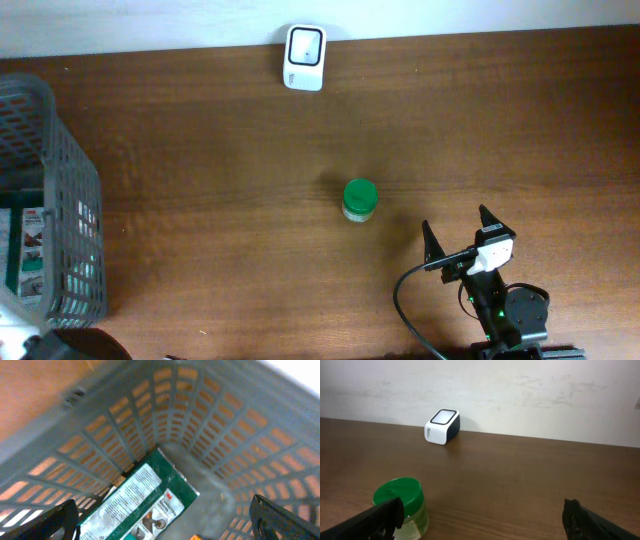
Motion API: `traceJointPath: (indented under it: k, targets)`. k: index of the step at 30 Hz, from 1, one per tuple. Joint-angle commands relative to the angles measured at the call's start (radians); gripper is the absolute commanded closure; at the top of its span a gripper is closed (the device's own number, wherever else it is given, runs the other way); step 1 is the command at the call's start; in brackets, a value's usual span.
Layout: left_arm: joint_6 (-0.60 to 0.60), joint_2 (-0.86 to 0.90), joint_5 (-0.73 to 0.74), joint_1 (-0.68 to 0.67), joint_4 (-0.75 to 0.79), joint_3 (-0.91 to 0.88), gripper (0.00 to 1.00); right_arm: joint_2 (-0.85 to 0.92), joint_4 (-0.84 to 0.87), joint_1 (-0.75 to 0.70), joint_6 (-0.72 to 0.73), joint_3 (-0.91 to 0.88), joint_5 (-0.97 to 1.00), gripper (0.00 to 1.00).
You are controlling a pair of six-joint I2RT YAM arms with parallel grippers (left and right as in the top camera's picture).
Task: Scan the item barcode
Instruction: 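Reach the left gripper into the basket and grasp the green glove pack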
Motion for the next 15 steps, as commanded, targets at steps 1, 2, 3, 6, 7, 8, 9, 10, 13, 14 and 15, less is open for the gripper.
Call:
traceJointPath:
  k: [1,2,3,6,7,8,9,10,13,14,15]
  targets:
    - [0.135,0.052,0.039,0.005,0.005,-0.044,0.01,-0.006,-0.004,-0.007,0.000,-0.007,-0.012,0.02]
    - [0.138,0.052,0.031,0.006,0.006,-0.059,0.01,-0.006,-0.004,-0.007,0.000,-0.007,-0.012,0.02]
    - [0.164,0.052,0.024,0.008,0.013,-0.079,0.01,-0.006,-0.004,-0.007,0.001,-0.007,-0.012,0.02]
    - [0.211,0.052,0.024,0.023,0.043,-0.141,0.01,-0.007,-0.004,-0.007,0.000,-0.007,-0.012,0.02]
    - [0.271,0.052,0.024,0.024,0.074,-0.181,0.01,-0.006,-0.004,-0.007,0.000,-0.007,-0.012,0.02]
    - [0.327,0.052,0.024,0.024,0.109,-0.218,0.01,-0.006,-0.004,-0.007,0.000,-0.007,-0.012,0.02]
    - [0.379,0.052,0.025,0.024,0.150,-0.253,0.01,-0.006,-0.004,-0.007,0.000,-0.007,-0.012,0.02]
    - [0.420,0.052,0.024,0.024,0.172,-0.273,0.01,-0.006,-0.004,-0.007,0.000,-0.007,-0.012,0.02]
    - [0.688,0.063,0.024,0.029,0.293,-0.389,0.01,-0.006,-0.004,-0.007,0.000,-0.007,-0.012,0.02]
    - [0.734,0.071,0.024,0.041,0.304,-0.409,0.01,-0.006,-0.004,-0.007,0.000,-0.007,-0.012,0.02]
    - [0.740,0.082,0.024,0.056,0.305,-0.413,0.01,-0.006,-0.004,-0.007,0.000,-0.007,-0.012,0.02]
